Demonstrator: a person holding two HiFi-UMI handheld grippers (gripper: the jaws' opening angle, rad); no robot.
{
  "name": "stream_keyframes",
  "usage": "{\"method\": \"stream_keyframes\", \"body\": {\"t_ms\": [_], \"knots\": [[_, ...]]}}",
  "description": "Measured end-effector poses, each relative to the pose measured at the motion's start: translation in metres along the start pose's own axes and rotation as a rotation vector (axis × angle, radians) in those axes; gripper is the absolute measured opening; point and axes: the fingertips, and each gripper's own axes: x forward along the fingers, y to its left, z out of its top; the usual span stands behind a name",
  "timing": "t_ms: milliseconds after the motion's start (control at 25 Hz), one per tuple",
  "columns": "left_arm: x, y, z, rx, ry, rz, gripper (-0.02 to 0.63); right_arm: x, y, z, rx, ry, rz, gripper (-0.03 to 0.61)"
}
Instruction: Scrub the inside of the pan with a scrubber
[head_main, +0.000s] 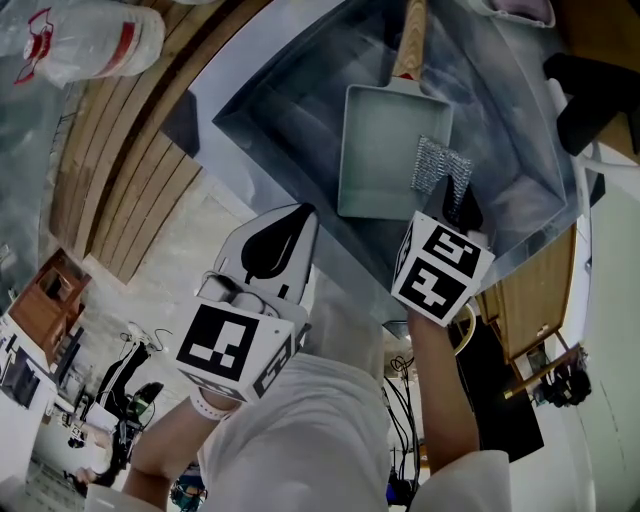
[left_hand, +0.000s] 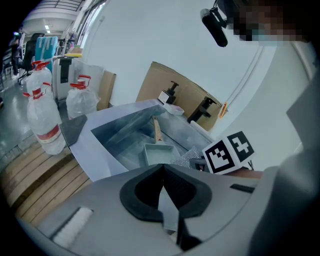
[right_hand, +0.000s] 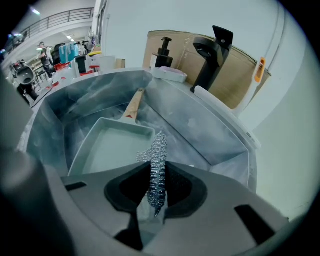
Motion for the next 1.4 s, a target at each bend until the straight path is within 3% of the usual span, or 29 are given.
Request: {"method": "stream_keyframes", "body": {"t_ms": [240, 600, 920, 1120, 1400], "knots": [[-0.001, 0.002, 0.001, -0.001, -0.005, 0.000, 0.005, 0.016, 0.005, 0.016, 0.040, -0.002, 0.082, 0.067], [0.002, 0.000, 0.001, 0.000, -0.002, 0.004, 0.005, 0.020, 0.046, 0.026, 0.118, -0.021, 0.260, 0.067], [0.001, 0.002, 0.002, -0.004, 0.000, 0.012, 0.005, 0.019, 0.082, 0.051, 0.171, -0.082, 0.354, 0.067], [0.002, 0.000, 0.001, -0.006, -0.002, 0.012, 0.005, 0.015, 0.085, 0.061, 0.275, -0.131, 0.475, 0.067], [0.005, -0.001, 0.001, -0.008, 0.004, 0.006, 0.005, 0.005, 0.100, 0.074, 0.247, -0.153, 0.631, 0.066]]}}
